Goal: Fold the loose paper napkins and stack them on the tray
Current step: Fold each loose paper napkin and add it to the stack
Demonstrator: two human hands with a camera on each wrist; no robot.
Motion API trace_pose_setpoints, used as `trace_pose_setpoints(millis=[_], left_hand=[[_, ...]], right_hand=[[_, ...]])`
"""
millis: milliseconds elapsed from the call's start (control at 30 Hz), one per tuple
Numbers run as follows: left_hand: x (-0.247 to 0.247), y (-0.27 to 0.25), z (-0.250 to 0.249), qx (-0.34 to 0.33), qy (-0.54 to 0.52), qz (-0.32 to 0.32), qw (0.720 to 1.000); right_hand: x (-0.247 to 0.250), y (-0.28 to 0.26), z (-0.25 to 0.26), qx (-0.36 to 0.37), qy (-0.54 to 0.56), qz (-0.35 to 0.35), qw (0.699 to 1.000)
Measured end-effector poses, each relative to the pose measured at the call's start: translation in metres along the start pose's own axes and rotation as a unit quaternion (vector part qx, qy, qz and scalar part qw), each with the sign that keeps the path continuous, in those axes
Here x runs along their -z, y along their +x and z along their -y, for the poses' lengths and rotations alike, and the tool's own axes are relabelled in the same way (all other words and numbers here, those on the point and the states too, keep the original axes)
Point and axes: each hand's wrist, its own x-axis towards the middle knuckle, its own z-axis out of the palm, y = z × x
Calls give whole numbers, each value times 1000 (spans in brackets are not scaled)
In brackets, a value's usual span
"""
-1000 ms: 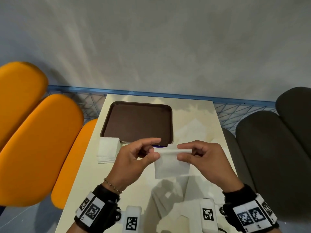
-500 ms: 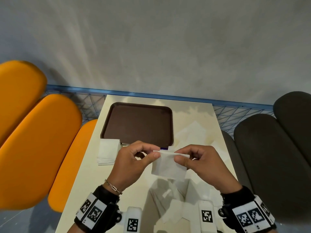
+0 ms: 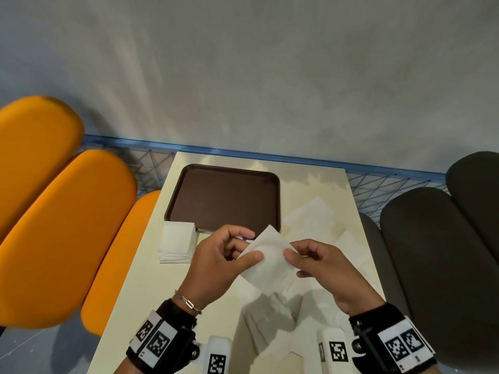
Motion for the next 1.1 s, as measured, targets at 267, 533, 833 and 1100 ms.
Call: trace_pose_setpoints(millis=[267,533,833,1100], left_hand=[[-6,-4,-16,-64,124,82,987],[-5,-8,-19,-47,69,30,996],[-5,-12,-11,-10,30,-26,999],[-12,-11,-14,-5,22,-49,999]], right_hand=[[4,-12,42,190,-196,89,958],[14,-5,39,201,-160,31,966],[21,-3,33,167,-111,26,979],[34,1,33,136,-165,56,975]])
